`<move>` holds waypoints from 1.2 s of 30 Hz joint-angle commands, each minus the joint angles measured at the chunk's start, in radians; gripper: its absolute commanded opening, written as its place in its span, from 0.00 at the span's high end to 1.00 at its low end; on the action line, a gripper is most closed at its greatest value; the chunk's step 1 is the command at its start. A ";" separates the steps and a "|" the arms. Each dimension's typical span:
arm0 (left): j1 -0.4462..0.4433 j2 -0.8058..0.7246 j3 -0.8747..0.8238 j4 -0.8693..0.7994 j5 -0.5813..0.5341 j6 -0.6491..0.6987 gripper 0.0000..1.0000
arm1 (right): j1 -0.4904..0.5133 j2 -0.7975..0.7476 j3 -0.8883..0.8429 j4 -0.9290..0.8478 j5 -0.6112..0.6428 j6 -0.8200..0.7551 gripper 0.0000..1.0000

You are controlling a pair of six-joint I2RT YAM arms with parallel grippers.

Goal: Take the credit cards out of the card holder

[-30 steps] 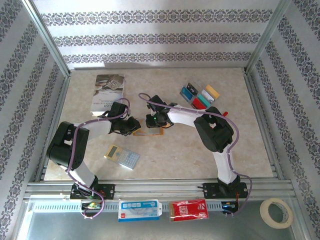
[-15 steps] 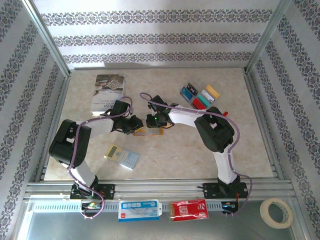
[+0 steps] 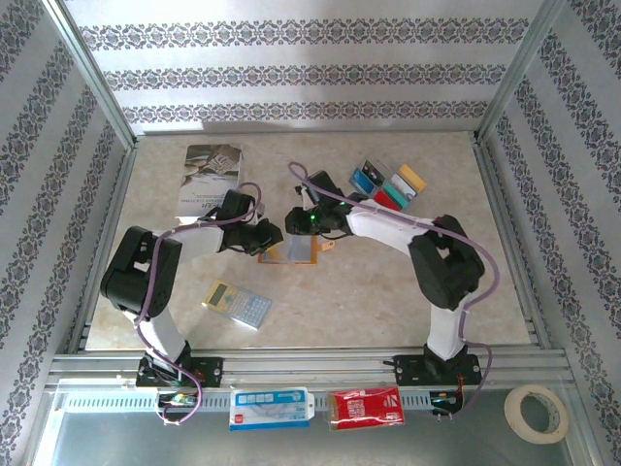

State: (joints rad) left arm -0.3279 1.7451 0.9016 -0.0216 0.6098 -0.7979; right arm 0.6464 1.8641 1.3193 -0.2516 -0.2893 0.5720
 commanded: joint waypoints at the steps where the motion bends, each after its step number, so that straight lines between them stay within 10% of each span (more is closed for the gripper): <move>1: -0.047 0.004 0.021 0.038 0.050 -0.001 0.76 | -0.021 -0.080 -0.060 0.043 0.017 0.022 0.69; 19: -0.105 -0.088 0.100 -0.133 -0.116 0.069 0.49 | -0.078 -0.212 -0.237 0.145 0.075 0.098 0.65; 36: 0.015 -0.035 0.049 -0.135 -0.151 0.086 0.69 | 0.038 0.047 -0.124 0.197 -0.017 0.233 0.81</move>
State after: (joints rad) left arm -0.3130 1.6825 0.9184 -0.1219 0.4725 -0.7368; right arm 0.6895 1.8874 1.1652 -0.0727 -0.2813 0.7643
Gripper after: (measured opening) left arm 0.319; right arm 0.198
